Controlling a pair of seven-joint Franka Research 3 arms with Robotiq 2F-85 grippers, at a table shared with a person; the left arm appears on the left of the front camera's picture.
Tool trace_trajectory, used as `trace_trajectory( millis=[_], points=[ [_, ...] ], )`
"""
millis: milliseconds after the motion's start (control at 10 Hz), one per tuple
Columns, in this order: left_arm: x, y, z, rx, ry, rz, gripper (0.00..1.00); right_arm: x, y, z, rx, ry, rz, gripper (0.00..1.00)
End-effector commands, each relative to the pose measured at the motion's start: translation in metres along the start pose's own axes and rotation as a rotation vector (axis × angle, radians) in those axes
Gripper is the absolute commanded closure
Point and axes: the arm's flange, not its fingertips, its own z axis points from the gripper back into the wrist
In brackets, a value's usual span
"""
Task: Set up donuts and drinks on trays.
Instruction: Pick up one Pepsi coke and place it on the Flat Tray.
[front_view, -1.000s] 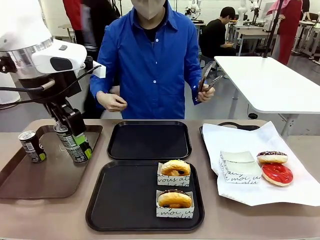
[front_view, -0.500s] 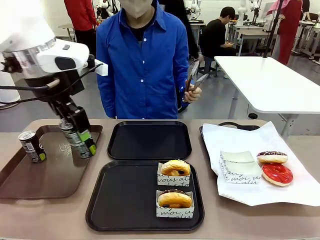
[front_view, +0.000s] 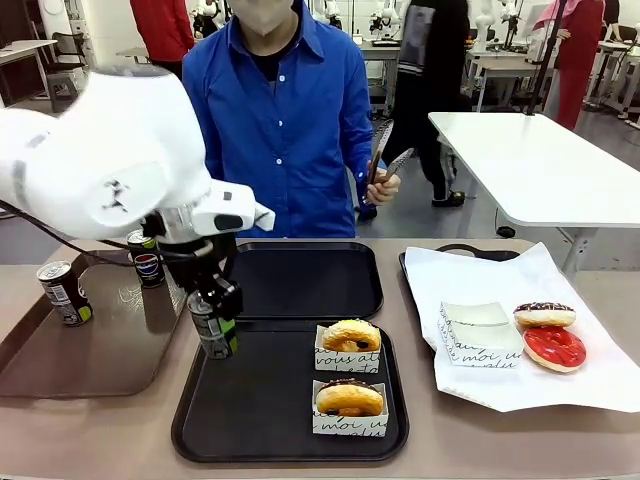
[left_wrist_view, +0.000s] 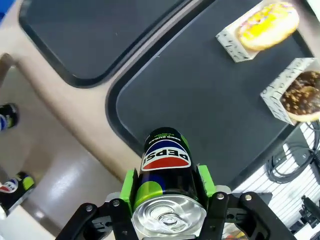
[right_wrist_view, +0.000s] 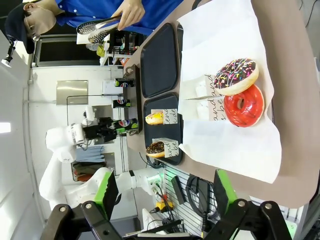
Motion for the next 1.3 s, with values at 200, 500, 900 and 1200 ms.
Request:
trace_trajectory(
  millis=[200,500,900,1200],
  points=[
    [0.015,0.01,-0.022,-0.048,-0.012,0.065,0.42,-0.001,0.0,0.0,0.005,0.004,0.001,0.0],
    [0.02,0.017,-0.039,-0.081,0.061,0.067,0.42,-0.001,0.0,0.0,0.005,0.004,0.001,0.0],
    [0.02,0.015,-0.036,-0.095,0.059,0.052,0.0,-0.001,0.0,0.0,0.005,0.004,0.001,0.0],
    [0.013,0.01,-0.004,-0.087,0.072,0.01,0.1,-0.001,0.0,0.0,0.005,0.004,0.001,0.0]
  ],
)
